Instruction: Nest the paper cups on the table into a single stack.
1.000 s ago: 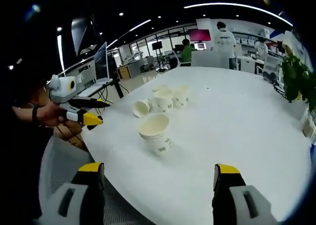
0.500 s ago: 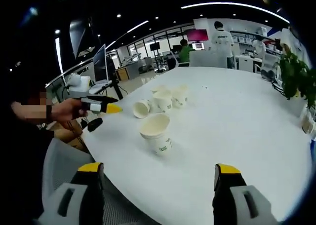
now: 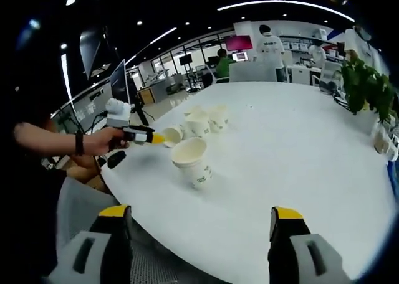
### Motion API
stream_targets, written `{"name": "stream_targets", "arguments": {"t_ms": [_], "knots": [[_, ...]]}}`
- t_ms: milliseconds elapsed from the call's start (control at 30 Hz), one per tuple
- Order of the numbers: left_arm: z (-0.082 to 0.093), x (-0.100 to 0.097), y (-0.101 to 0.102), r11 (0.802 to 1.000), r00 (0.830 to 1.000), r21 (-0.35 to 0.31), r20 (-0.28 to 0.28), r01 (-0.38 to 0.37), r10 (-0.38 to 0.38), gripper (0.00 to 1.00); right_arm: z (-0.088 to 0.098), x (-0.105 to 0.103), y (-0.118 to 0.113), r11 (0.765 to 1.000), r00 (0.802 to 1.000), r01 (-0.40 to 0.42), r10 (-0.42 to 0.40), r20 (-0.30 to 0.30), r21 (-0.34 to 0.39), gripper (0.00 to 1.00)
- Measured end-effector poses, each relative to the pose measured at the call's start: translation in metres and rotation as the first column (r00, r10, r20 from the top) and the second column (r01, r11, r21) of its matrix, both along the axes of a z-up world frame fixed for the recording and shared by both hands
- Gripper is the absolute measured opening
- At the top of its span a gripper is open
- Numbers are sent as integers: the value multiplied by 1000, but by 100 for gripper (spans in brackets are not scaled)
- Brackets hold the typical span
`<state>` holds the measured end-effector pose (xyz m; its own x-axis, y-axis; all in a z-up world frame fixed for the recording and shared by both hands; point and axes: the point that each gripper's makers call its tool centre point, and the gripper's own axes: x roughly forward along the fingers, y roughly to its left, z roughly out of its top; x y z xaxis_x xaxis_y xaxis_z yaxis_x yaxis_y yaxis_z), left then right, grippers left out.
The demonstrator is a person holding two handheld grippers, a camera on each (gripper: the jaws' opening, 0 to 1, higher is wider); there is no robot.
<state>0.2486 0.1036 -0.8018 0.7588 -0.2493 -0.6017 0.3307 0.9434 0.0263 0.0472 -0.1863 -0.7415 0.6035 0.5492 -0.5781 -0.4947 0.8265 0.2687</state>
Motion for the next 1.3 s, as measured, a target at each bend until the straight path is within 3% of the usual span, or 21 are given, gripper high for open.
{"name": "stream_targets", "arguments": {"t_ms": [300,400,733,1200,1300], "knots": [[-8,19,15,996,997,36,10,-76,76,56,-9,-11,-7,999,999,42,-42,-32,-1,92],[-13,24,17,994,994,4,-1,-113,113,55,-8,-12,-8,998,998,58,-58,-32,4,92],[-25,38,18,989,989,3,-2,-145,145,50,-10,-12,-10,996,996,86,-86,-38,8,90],[-21,62,34,987,986,-14,37,-161,162,1,-12,-7,-12,995,995,97,-96,-38,8,87],[-20,62,35,987,987,-20,36,-158,159,0,-10,-6,-9,996,995,92,-92,-32,10,87]]}}
